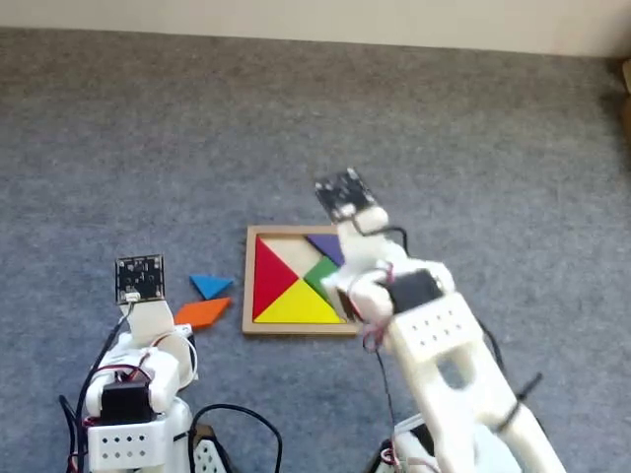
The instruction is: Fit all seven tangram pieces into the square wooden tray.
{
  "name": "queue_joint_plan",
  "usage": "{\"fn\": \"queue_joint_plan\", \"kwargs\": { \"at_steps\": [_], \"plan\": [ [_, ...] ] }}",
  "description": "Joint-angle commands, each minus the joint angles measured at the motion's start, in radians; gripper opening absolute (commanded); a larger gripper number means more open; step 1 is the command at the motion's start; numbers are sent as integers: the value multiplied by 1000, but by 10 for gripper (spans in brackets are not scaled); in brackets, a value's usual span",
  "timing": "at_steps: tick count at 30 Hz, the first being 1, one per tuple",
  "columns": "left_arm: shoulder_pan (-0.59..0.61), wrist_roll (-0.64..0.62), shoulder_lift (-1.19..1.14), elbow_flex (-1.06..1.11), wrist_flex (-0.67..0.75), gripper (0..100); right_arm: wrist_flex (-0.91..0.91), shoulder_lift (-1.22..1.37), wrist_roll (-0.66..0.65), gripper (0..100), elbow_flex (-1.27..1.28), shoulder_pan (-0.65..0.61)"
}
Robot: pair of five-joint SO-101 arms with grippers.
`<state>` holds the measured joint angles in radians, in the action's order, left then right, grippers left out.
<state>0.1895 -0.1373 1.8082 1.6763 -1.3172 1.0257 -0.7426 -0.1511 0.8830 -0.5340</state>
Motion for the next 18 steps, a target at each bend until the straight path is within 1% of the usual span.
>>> {"fn": "queue_joint_plan", "kwargs": {
  "at_steps": [1, 4, 7, 13, 18],
  "plan": [
    [7, 8, 1, 21, -3, 7, -2, -197, 44, 6, 90, 18],
    [7, 8, 1, 21, -3, 7, -4, -340, 107, 7, 202, 19],
    [7, 8, 1, 21, -3, 7, -4, -486, 155, 7, 303, 56],
    [7, 8, 1, 21, -3, 7, -4, -762, 158, 7, 470, 168],
    [7, 8, 1, 21, -3, 7, 1, -974, 161, 7, 619, 229]
  ]
}}
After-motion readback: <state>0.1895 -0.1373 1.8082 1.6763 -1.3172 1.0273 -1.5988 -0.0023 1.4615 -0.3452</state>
